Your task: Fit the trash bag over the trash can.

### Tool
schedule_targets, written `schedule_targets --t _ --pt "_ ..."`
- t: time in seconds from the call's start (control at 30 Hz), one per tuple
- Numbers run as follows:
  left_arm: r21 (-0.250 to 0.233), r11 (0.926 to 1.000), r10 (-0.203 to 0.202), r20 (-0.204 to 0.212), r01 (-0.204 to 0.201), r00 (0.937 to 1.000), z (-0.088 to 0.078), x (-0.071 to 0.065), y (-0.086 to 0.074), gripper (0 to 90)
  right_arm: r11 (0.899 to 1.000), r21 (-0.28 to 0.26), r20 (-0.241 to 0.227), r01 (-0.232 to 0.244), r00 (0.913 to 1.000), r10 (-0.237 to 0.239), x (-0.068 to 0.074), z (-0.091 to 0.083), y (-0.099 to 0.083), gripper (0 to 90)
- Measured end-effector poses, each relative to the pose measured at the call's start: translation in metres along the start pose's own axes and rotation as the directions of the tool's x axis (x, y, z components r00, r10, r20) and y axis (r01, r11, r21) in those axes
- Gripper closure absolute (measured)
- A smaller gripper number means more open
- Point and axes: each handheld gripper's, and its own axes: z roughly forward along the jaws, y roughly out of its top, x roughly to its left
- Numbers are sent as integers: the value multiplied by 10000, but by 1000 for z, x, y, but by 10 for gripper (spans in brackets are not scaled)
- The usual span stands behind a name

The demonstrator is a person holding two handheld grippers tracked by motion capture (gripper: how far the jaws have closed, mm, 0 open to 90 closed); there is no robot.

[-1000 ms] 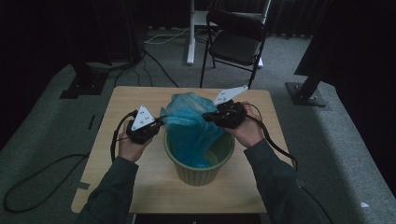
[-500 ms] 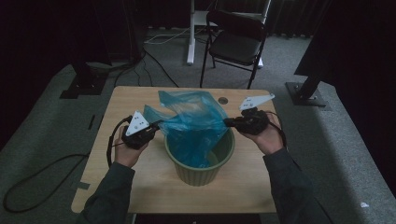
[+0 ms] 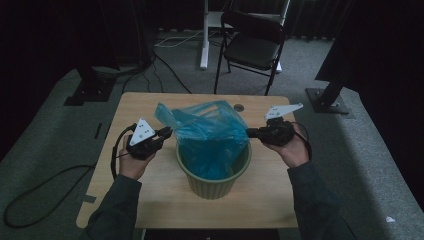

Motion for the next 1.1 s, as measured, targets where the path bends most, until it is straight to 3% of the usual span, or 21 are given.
schedule_targets --t 0.17,0.4,0.53,0.67,0.83,0.87,1.1 --pt "-144 9997 -178 8 178 9998 -3 4 5 795 10000 12 -50 60 10000 -60 2 2 3 898" --pt "-189 9995 -221 662 234 9976 6 -1 21 704 9999 18 -129 103 9999 -103 3 6 4 898" --pt "-2 9997 -228 982 229 9949 16 -6 27 642 9999 35 -152 104 9998 -103 3 7 3 898" --pt "482 9985 -318 1104 266 9934 27 -8 28 618 9999 -11 -163 103 9998 -103 2 5 3 894" --pt "522 9986 -14 1031 -40 9947 31 -13 28 741 9999 -59 -240 141 9996 -142 3 3 3 842" --pt "548 9985 7 1022 -63 9948 31 -14 28 793 9995 -209 -273 230 9993 -236 3 3 5 748" --pt "580 9979 232 967 -289 9950 33 -16 30 882 9957 -635 -480 679 9963 -710 13 0 23 637"
